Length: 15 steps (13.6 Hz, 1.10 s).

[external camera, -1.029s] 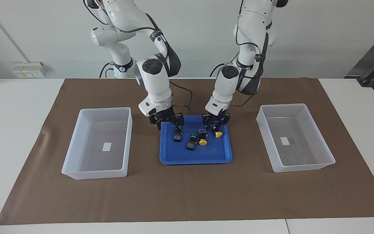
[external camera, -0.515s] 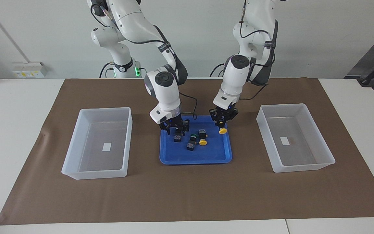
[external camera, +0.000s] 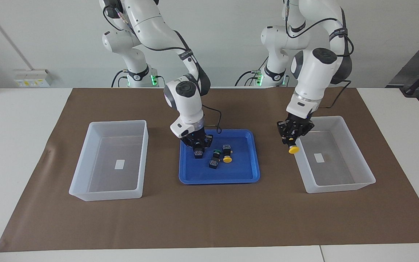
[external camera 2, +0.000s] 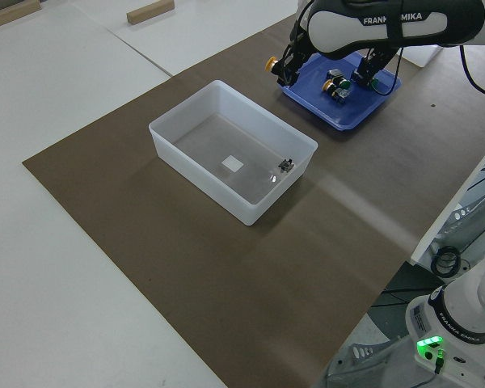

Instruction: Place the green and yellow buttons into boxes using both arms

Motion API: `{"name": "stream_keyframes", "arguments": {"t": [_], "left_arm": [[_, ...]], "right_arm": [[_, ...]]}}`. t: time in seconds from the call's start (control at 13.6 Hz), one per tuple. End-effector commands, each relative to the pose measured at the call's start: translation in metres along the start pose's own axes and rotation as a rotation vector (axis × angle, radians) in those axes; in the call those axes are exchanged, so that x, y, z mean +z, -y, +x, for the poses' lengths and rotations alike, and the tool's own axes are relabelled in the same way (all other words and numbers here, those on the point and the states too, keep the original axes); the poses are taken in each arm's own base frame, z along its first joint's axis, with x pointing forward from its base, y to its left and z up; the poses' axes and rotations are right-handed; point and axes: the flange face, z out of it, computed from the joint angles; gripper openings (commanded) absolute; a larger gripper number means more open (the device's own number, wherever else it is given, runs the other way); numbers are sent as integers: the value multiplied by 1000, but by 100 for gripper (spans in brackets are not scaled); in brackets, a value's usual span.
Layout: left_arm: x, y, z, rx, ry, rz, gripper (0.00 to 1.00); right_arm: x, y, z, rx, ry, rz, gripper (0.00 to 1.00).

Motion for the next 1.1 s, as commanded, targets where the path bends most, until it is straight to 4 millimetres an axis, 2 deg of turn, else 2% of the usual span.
{"name": "stream_keyframes", "arguments": {"t": [0.0,0.15,0.22,0.37,0.51,0.66,0.81,1.03], "left_arm": [[3,47,18,24,-61,24,0],[11,70,18,56,-58,37,0],[13,78,18,66,-59,42,0],[21,100,16,74,-60,54,0],[41,108,15,76,-44,57,0],[70,111,14,75,-34,56,0],[90,115,14,70,-34,57,0],[126,121,16,61,-34,54,0]], "right_arm": [[-52,-13,26,62,-6,6,0],[-117,-36,60,90,-11,-6,0],[-142,-52,74,80,-12,-10,0],[-177,-102,101,23,-38,-12,0],[-197,-162,126,-84,-52,-26,0],[-194,-215,141,-179,-48,-44,0],[-175,-240,144,-224,-45,-52,0],[-132,-273,148,-258,-69,-63,0]]}}
